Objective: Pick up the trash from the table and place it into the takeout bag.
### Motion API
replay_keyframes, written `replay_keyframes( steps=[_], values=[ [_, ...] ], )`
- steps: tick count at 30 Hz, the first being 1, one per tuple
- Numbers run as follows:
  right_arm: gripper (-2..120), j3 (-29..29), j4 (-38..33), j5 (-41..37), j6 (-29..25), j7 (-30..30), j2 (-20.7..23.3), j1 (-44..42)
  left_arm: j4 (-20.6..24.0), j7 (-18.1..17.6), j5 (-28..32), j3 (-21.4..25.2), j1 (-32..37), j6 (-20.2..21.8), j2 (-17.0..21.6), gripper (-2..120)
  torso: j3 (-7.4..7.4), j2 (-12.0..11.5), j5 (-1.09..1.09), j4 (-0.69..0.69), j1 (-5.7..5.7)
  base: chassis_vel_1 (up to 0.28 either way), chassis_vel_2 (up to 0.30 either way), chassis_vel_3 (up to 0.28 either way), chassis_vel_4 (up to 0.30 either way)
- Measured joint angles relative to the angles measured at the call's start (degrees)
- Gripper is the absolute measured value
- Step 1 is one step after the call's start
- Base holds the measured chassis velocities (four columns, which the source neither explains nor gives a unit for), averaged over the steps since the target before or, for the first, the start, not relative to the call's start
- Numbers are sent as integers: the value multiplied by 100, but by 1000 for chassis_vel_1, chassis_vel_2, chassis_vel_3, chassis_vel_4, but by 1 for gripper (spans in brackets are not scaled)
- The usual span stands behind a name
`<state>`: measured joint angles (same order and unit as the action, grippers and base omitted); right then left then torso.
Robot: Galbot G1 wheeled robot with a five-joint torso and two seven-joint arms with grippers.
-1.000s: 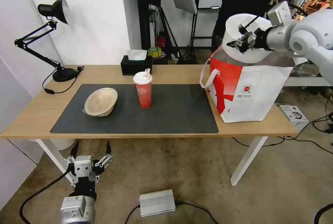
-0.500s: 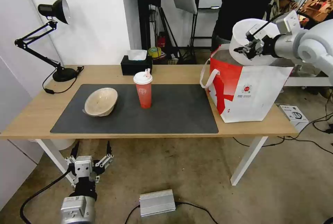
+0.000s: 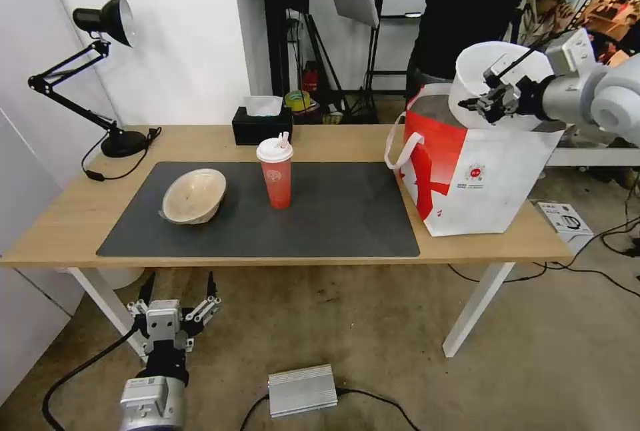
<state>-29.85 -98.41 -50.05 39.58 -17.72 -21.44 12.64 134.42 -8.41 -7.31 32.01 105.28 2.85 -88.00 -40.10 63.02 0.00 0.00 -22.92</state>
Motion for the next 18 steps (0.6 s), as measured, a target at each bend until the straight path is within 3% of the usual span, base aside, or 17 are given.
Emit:
replay_keyframes(
  steps=[18],
  values=[
    [0, 526, -544, -127, 18, 8, 416, -673, -10, 13, -24, -57, 9, -12, -10, 100, 0, 0, 0, 0, 0, 0, 0, 0, 0]
  ],
)
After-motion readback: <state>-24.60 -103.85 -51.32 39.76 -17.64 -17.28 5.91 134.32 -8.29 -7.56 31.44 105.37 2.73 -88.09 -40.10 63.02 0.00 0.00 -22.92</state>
